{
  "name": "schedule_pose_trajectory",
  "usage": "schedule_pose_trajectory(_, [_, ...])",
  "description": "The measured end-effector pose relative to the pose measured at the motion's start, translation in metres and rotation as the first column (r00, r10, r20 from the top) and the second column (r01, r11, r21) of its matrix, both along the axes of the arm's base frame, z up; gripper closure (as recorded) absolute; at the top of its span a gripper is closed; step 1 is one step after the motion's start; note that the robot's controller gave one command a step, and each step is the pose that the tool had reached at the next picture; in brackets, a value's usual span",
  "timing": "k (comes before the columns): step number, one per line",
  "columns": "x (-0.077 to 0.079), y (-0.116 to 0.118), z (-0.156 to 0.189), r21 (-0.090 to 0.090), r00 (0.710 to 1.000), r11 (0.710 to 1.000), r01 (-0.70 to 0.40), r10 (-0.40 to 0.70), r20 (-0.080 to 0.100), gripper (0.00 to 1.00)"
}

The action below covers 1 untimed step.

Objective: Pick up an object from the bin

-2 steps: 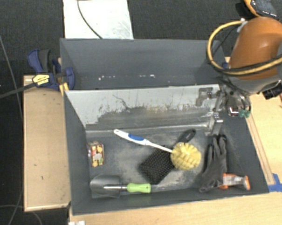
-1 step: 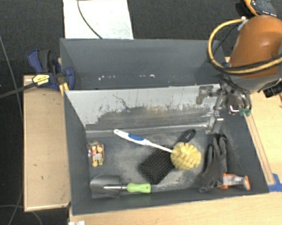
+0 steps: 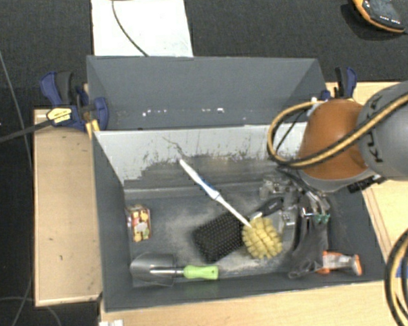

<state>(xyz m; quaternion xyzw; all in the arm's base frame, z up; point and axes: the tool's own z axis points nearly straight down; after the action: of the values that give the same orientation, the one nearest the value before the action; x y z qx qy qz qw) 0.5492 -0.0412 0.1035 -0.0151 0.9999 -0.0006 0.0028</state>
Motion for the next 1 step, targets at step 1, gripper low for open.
schedule_pose_trajectory(1, [-0.0158, 0.0056, 0.0472, 0.001, 1.0, 1.0, -0.008, 0.008, -0.001, 0.0])
